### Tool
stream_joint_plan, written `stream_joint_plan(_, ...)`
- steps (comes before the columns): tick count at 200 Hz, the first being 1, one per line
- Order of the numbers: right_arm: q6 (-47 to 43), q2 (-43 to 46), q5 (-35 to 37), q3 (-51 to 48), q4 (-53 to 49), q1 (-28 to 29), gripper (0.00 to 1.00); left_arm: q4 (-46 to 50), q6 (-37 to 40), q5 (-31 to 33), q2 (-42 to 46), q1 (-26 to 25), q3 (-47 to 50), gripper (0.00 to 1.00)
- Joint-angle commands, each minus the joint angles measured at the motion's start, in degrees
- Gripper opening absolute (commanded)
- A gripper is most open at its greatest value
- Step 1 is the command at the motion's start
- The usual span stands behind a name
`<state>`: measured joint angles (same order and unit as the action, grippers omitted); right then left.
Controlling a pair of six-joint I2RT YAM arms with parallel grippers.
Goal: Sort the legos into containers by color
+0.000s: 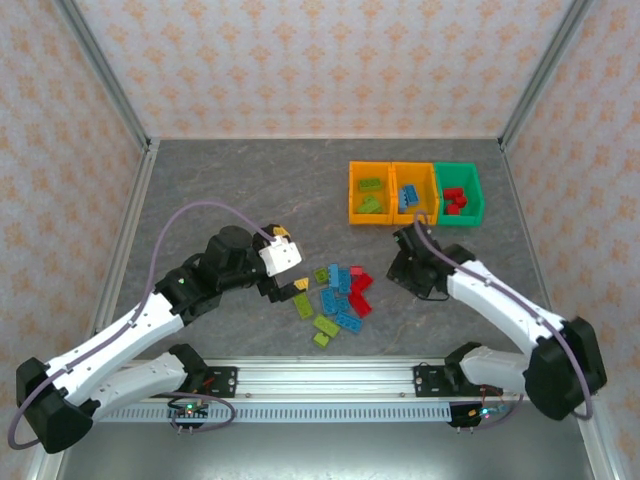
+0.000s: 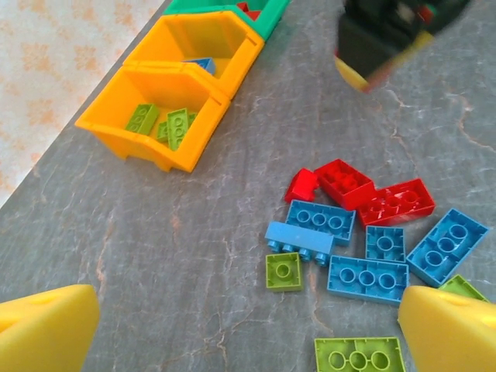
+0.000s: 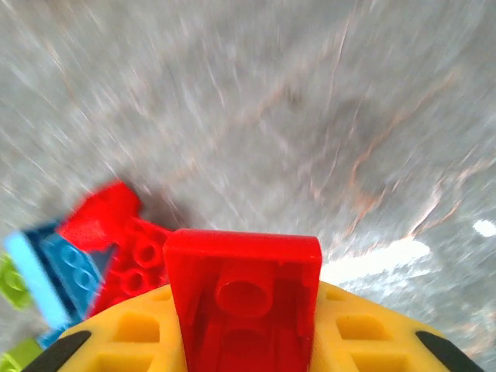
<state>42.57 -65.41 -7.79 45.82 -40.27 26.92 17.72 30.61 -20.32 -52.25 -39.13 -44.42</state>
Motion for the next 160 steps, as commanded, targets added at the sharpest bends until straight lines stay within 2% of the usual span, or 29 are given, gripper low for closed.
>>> stream_joint_plan(1, -6.5, 0.4, 5.3, 5.9, -1.1, -8.7, 0.24, 0.3, 1.9, -4.6, 0.8, 1.3, 0.5, 1.00)
stream_joint_plan(14, -10.0, -2.1, 3.4, 10.0, 1.2, -15.5, 0.24, 0.2, 1.5, -6.3, 0.6, 2.4, -0.1, 1.00)
stream_joint_plan(39, -13.7, -14.2, 1.6, 20.7, 3.9, -24.5, 0.23, 1.3, 1.7, -7.4, 0.9, 3.3, -0.7, 1.00)
stream_joint_plan(73, -13.6, -32.7, -1.8, 35.3, 5.0, -32.2, 0.22, 0.7, 2.4, -10.7, 2.5, 3.4, 0.0, 1.00)
stream_joint_plan(93, -13.7, -42.6, -5.4, 43.9, 2.2, -34.7, 0.24, 0.2, 2.6, -12.9, 2.6, 3.4, 0.2, 1.00)
stream_joint_plan(109, -15.0, -48.9, -6.2, 50.2, -0.8, -35.1, 0.29, 0.6, 2.8, -13.6, 2.2, 3.4, 0.0, 1.00)
stream_joint_plan(127, -15.8, -53.1, -4.8, 55.5, -4.4, -35.3, 0.45, 0.7, 2.8, -13.7, 2.0, 3.4, -0.2, 1.00)
stream_joint_plan(145, -15.9, -53.2, -4.0, 57.1, -6.7, -35.4, 0.59, 0.6, 2.9, -13.6, 1.8, 3.4, 0.0, 1.00)
stream_joint_plan(160, -15.8, -50.6, -4.4, 55.0, -6.5, -35.4, 0.61, 0.4, 3.0, -13.2, 1.6, 3.4, 0.0, 1.00)
